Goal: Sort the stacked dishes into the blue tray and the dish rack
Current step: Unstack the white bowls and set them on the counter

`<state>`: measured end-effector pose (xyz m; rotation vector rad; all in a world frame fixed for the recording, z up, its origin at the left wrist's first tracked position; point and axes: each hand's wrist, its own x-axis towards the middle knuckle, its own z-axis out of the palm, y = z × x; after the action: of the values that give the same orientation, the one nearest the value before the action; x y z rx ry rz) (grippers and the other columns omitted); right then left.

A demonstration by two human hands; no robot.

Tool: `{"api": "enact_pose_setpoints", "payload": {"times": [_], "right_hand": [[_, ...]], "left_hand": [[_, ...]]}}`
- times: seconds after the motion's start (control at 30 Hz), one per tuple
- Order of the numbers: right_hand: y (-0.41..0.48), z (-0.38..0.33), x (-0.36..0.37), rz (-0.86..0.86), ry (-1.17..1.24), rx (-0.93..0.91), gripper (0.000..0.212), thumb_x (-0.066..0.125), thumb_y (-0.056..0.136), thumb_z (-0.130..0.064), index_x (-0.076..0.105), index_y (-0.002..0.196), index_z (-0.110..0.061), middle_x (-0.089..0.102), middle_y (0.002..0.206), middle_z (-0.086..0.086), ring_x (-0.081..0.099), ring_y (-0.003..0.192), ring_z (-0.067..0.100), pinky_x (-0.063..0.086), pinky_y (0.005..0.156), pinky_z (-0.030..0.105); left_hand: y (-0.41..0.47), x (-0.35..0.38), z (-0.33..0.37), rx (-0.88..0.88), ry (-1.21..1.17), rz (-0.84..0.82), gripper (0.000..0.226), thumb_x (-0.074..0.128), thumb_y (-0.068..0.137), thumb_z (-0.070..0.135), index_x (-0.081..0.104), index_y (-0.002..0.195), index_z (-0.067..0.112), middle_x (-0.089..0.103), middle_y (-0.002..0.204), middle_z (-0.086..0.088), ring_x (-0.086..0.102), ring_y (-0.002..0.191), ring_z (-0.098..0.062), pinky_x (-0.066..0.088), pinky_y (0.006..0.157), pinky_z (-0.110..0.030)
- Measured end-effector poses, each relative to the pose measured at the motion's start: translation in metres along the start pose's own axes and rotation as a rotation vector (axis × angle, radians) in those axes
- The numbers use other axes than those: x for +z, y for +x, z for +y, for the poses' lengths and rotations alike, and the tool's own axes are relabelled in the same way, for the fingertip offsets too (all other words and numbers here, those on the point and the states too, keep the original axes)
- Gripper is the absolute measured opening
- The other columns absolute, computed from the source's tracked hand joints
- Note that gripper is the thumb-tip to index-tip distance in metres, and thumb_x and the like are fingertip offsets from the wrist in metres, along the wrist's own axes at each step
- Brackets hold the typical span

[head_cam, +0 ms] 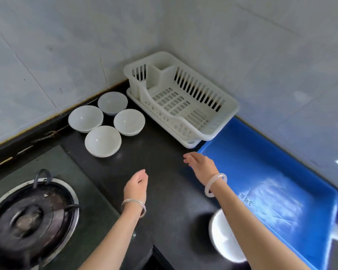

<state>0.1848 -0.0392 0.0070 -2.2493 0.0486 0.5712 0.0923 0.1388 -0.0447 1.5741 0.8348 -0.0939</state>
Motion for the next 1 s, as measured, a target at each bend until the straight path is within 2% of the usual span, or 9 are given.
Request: {"api": "enact_pose_setpoints", "payload": {"times": [0.1, 0.17, 0.3, 0.43, 0.57, 0.67, 0.8, 0.87, 1.0], "right_hand": [[-0.045, 0.050, -0.026, 0.093, -0.209, 0.061, 0.025, 0.044, 0.094, -0.032, 0.064, 0.107, -0.023, 0.067, 0.104, 0.001, 0.060, 0.098, 0.022, 0.041, 0.077, 0.027], [-0.072, 0.081, -0.038, 0.135, -0.274, 0.125, 0.022, 0.044, 0.093, -0.028, 0.064, 0.104, -0.026, 0.067, 0.106, -0.001, 0.061, 0.095, 0.021, 0.041, 0.074, 0.025], [-0.111, 0.132, -0.051, 0.167, -0.452, 0.190, 0.025, 0.046, 0.093, -0.026, 0.060, 0.112, -0.020, 0.061, 0.115, 0.003, 0.059, 0.101, 0.026, 0.043, 0.078, 0.029], [-0.131, 0.158, -0.051, 0.174, -0.484, 0.264, 0.027, 0.052, 0.089, -0.028, 0.054, 0.115, -0.018, 0.056, 0.112, 0.006, 0.058, 0.101, 0.030, 0.045, 0.078, 0.033], [-0.134, 0.162, -0.051, 0.187, -0.495, 0.312, 0.030, 0.063, 0.083, -0.030, 0.052, 0.105, -0.014, 0.058, 0.105, 0.007, 0.059, 0.091, 0.031, 0.045, 0.071, 0.032], [-0.133, 0.162, -0.050, 0.216, -0.476, 0.327, 0.024, 0.061, 0.083, -0.023, 0.051, 0.100, -0.011, 0.061, 0.102, 0.011, 0.059, 0.089, 0.033, 0.043, 0.068, 0.031], [-0.133, 0.164, -0.051, 0.244, -0.497, 0.297, 0.017, 0.052, 0.088, -0.019, 0.051, 0.102, -0.009, 0.063, 0.101, 0.013, 0.059, 0.090, 0.034, 0.042, 0.068, 0.032], [-0.135, 0.164, -0.052, 0.258, -0.534, 0.276, 0.017, 0.047, 0.090, -0.019, 0.050, 0.105, -0.011, 0.065, 0.099, 0.014, 0.060, 0.088, 0.034, 0.039, 0.064, 0.031], [-0.140, 0.159, -0.055, 0.277, -0.611, 0.238, 0.017, 0.041, 0.093, -0.020, 0.045, 0.109, -0.015, 0.065, 0.091, 0.014, 0.057, 0.077, 0.034, 0.036, 0.059, 0.030]], "left_hand": [[-0.039, 0.039, -0.007, 0.082, 0.164, -0.145, 0.027, 0.051, 0.092, 0.018, 0.064, 0.116, 0.017, 0.067, 0.117, 0.001, 0.060, 0.100, -0.011, 0.044, 0.090, -0.022], [-0.064, 0.062, -0.013, 0.141, 0.265, -0.265, 0.030, 0.050, 0.093, 0.018, 0.061, 0.120, 0.016, 0.065, 0.121, 0.002, 0.059, 0.101, -0.007, 0.042, 0.089, -0.018], [-0.099, 0.097, -0.028, 0.227, 0.520, -0.431, 0.037, 0.048, 0.094, 0.026, 0.052, 0.130, 0.021, 0.055, 0.133, 0.002, 0.054, 0.118, -0.013, 0.042, 0.103, -0.029], [-0.116, 0.113, -0.043, 0.227, 0.639, -0.513, 0.039, 0.048, 0.093, 0.029, 0.050, 0.131, 0.025, 0.055, 0.133, 0.003, 0.053, 0.120, -0.016, 0.044, 0.103, -0.037], [-0.124, 0.115, -0.051, 0.171, 0.579, -0.509, 0.041, 0.051, 0.092, 0.025, 0.047, 0.132, 0.028, 0.061, 0.124, 0.005, 0.058, 0.108, -0.012, 0.047, 0.096, -0.029], [-0.125, 0.115, -0.053, 0.153, 0.521, -0.506, 0.041, 0.054, 0.090, 0.022, 0.048, 0.131, 0.029, 0.062, 0.123, 0.007, 0.056, 0.099, -0.006, 0.043, 0.089, -0.023], [-0.125, 0.115, -0.055, 0.106, 0.472, -0.517, 0.038, 0.054, 0.090, 0.021, 0.051, 0.127, 0.028, 0.063, 0.122, 0.003, 0.060, 0.108, -0.014, 0.048, 0.098, -0.035], [-0.125, 0.115, -0.058, 0.081, 0.448, -0.519, 0.037, 0.053, 0.091, 0.022, 0.052, 0.127, 0.027, 0.064, 0.121, 0.002, 0.061, 0.108, -0.016, 0.049, 0.098, -0.040], [-0.122, 0.116, -0.062, 0.025, 0.335, -0.537, 0.039, 0.051, 0.092, 0.019, 0.049, 0.130, 0.027, 0.065, 0.110, 0.005, 0.063, 0.091, -0.005, 0.053, 0.091, -0.033]]}}
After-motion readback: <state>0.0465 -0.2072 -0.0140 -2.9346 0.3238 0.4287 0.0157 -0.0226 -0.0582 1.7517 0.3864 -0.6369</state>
